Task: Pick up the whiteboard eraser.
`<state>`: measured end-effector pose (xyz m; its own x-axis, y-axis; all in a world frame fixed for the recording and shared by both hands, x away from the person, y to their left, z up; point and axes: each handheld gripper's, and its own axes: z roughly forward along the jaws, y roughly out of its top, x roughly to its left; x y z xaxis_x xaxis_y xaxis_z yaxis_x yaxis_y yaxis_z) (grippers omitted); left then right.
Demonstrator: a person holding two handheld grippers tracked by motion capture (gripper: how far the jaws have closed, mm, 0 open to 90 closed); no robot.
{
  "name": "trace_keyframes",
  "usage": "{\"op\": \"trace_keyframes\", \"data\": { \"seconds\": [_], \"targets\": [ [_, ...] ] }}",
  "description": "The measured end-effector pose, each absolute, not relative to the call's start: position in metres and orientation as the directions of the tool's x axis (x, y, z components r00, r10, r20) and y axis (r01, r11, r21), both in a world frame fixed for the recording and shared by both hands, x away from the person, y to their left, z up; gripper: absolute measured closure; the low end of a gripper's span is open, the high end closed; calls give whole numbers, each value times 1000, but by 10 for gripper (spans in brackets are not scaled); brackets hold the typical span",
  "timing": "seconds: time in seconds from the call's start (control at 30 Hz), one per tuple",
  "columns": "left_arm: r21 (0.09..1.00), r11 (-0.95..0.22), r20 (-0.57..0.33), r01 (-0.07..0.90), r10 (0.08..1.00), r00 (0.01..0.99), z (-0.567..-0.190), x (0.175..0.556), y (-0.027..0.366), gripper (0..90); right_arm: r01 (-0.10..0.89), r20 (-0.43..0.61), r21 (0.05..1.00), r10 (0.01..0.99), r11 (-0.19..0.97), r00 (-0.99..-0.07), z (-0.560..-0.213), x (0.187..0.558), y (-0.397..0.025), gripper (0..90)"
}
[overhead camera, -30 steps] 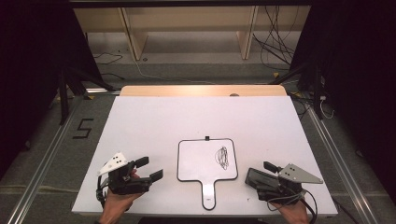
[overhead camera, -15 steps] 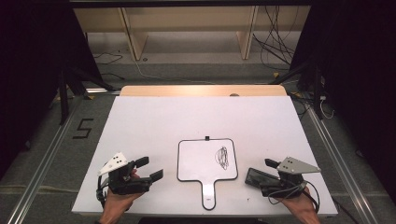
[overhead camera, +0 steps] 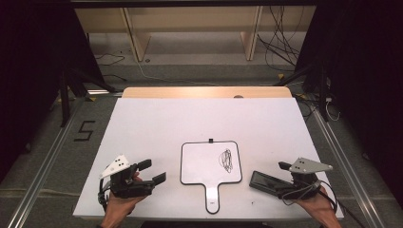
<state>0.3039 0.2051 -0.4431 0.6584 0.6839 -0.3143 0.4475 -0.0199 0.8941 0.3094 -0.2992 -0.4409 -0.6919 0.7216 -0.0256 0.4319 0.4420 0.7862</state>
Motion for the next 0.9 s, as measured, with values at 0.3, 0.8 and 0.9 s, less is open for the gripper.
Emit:
{"op": "trace_keyframes", "data": {
  "seconds": [0.3, 0.8, 0.9],
  "targets": [
    [893, -20, -315, 449, 684, 658, -443, 304, 205, 156, 471, -72, 674, 685, 569, -725, -448, 313, -302, 191],
    [891, -21, -316, 453, 687, 654, -444, 305, 204, 156, 481, -89, 549, 620, 683, -779, -448, 321, -294, 215],
    [892, -21, -316, 452, 686, 655, -444, 304, 205, 156, 478, -91, 521, 603, 707, -792, -450, 323, -291, 224]
  ]
}}
